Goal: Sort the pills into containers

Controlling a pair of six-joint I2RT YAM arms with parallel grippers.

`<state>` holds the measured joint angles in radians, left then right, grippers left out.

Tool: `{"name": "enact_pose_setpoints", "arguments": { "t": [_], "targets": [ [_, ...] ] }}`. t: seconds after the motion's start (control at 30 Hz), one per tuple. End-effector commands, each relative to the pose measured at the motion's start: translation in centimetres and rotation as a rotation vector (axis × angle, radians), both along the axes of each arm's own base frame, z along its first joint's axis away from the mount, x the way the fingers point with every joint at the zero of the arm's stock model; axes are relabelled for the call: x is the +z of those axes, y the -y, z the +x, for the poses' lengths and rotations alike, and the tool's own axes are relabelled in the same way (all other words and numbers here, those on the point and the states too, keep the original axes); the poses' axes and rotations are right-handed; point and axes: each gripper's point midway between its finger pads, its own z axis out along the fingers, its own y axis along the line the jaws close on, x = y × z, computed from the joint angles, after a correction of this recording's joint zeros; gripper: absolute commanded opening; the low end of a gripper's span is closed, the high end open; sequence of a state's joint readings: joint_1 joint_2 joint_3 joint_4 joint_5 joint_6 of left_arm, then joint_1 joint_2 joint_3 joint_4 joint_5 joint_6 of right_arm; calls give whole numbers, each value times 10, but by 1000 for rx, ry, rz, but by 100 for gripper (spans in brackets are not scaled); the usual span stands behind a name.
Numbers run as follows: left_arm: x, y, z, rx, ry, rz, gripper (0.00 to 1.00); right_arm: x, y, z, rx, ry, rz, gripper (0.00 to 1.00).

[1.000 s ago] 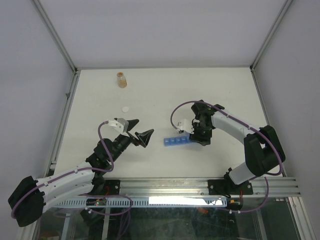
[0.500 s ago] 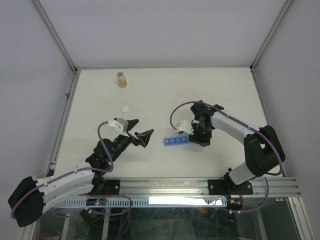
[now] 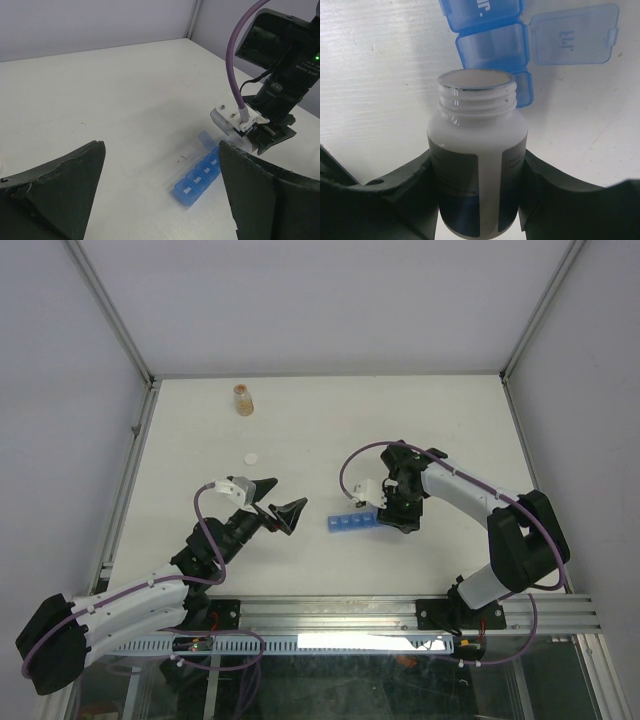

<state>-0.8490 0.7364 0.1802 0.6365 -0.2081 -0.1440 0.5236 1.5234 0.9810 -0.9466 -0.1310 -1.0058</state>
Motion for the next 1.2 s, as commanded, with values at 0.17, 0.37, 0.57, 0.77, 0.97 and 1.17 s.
{"name": "enact_pose_setpoints", "arguments": {
  "t": [0.17, 0.37, 0.57, 0.77, 0.97, 1.17],
  "targets": [
    [13, -4, 0, 8, 46, -37, 99, 8, -4, -1, -13, -10, 6, 0],
    [13, -3, 0, 9, 45, -37, 99, 10, -3, -1, -17, 6, 10, 0],
    [14, -4, 1, 11, 44, -38, 99, 9, 1, 3, -26, 42, -13, 0],
    [13, -3, 1, 9, 44, -34, 99, 7, 6, 9, -25, 77, -46, 0],
    [13, -3, 1, 11, 41, -32, 99, 8, 5, 11, -28, 82, -56, 0],
    [13, -2, 1, 10, 41, -31, 99, 10, 2, 6, -29, 47, -49, 0]
  ]
}}
